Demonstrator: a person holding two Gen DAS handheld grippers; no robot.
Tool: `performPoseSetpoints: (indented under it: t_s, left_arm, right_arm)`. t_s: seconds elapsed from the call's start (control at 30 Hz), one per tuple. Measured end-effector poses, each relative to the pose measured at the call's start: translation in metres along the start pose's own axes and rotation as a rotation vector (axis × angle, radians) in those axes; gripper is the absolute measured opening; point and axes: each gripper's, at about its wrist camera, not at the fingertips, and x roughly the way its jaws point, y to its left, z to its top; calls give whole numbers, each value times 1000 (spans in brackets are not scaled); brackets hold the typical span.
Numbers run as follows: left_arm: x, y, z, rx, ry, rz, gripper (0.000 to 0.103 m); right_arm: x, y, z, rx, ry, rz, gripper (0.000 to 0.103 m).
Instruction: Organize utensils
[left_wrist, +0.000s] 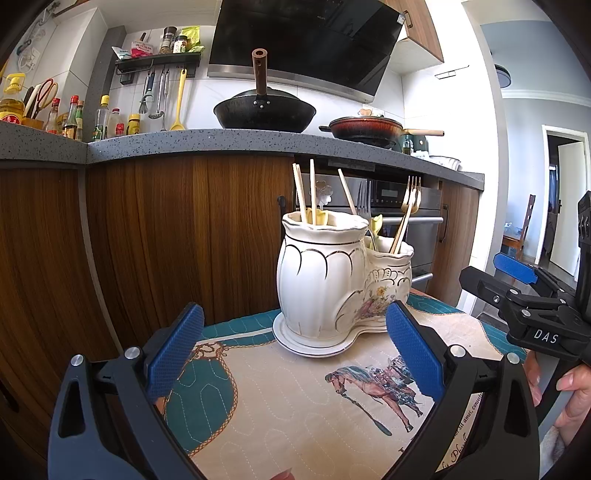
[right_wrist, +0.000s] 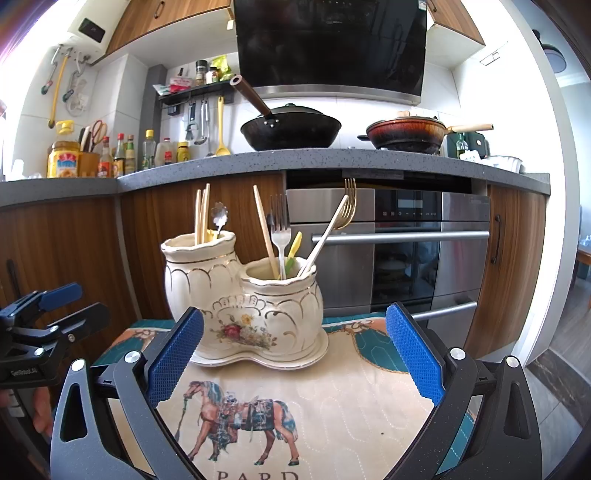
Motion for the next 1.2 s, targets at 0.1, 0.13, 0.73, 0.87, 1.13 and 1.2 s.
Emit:
performPoseSetpoints:
  t_s: [0.1, 0.13, 0.73, 0.87, 1.13, 1.2]
  left_arm:
    - [1, 0, -1, -2, 1, 1, 98]
    - [1, 0, -1, -3, 1, 1, 98]
    - [0, 0, 0, -2, 2, 2, 98]
    - [1, 0, -1, -1, 2, 1, 97]
    - [0, -1, -2, 7, 0, -5, 98]
    - [1, -1, -2, 4, 8, 1, 98]
  right_arm:
    - [0, 0, 0, 0, 1, 0, 98]
    - [0, 0, 0, 0, 1, 0, 98]
    - [0, 0, 0, 1, 2, 0, 98]
    - [0, -1, 0, 1, 3, -1, 98]
    - [0, -1, 0, 2, 4, -1, 98]
    - [0, -1, 0, 2, 3, -1, 98]
